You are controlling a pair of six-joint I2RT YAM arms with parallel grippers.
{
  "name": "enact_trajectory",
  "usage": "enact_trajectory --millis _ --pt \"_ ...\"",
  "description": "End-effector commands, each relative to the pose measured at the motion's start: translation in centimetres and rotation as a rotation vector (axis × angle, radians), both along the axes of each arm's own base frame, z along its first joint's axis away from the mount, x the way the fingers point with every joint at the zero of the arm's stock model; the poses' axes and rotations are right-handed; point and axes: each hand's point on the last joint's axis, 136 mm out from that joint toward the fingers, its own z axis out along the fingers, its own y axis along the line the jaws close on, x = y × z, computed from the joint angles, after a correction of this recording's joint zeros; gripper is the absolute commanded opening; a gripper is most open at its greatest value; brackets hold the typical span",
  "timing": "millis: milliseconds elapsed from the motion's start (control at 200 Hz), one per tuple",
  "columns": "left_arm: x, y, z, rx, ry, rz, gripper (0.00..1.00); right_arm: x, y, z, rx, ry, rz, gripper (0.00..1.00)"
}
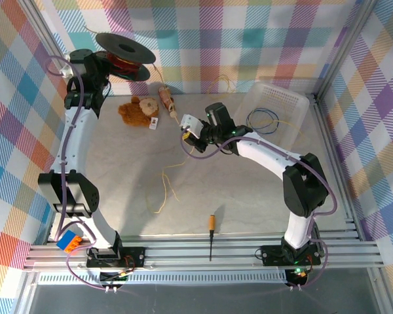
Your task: Wrap the cables
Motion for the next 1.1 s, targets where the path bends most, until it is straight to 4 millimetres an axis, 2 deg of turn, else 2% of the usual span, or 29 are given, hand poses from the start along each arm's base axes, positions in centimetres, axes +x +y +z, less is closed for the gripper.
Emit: enact_trajectory --millis 0,125,215,340,560,695,825,940,1095 --pt "-0.4 0.8 6.6 -0.130 -0.261 -0.016 0.00 0.4 -0.7 -2.3 -0.072 0.071 -0.037 0.00" --pt "-0.2 1.0 5.8 -0.186 -0.261 -0.050 0.00 2.8 -2.2 -3.3 -0.090 0.136 -0.151 0.00" --pt "-0.2 0.8 5.6 -0.188 -0.256 -0.066 0.00 3.0 -2.5 -3.3 -0.086 0.153 -0.159 0.00" --pt "-0.4 1.3 5.4 -0.141 -0.238 -0.040 0.00 1.0 -1.8 -2.2 -0.035 0.149 -0.077 0.00" --pt "1.5 1.5 3.8 -0.045 -0.175 0.002 0.00 -4.4 -0.5 -0.8 -0.033 0.080 0.118 0.00" --pt "2.7 0.1 2.8 0.061 -0.117 -0.001 0.00 -6.6 0.0 0.9 -0.029 0.014 0.174 0.00" --pt "3.4 -1.6 1.6 0.133 -0.067 -0.017 0.00 -7.7 0.0 2.8 -0.009 -0.023 0.201 0.00" --pt "3.6 -3.3 0.4 0.165 -0.034 -0.056 0.00 -7.7 -0.1 3.8 0.003 -0.045 0.192 0.00" --pt "3.4 -7.0 -1.0 0.265 0.015 -0.152 0.00 -6.6 -0.2 3.5 -0.023 -0.045 0.141 0.00"
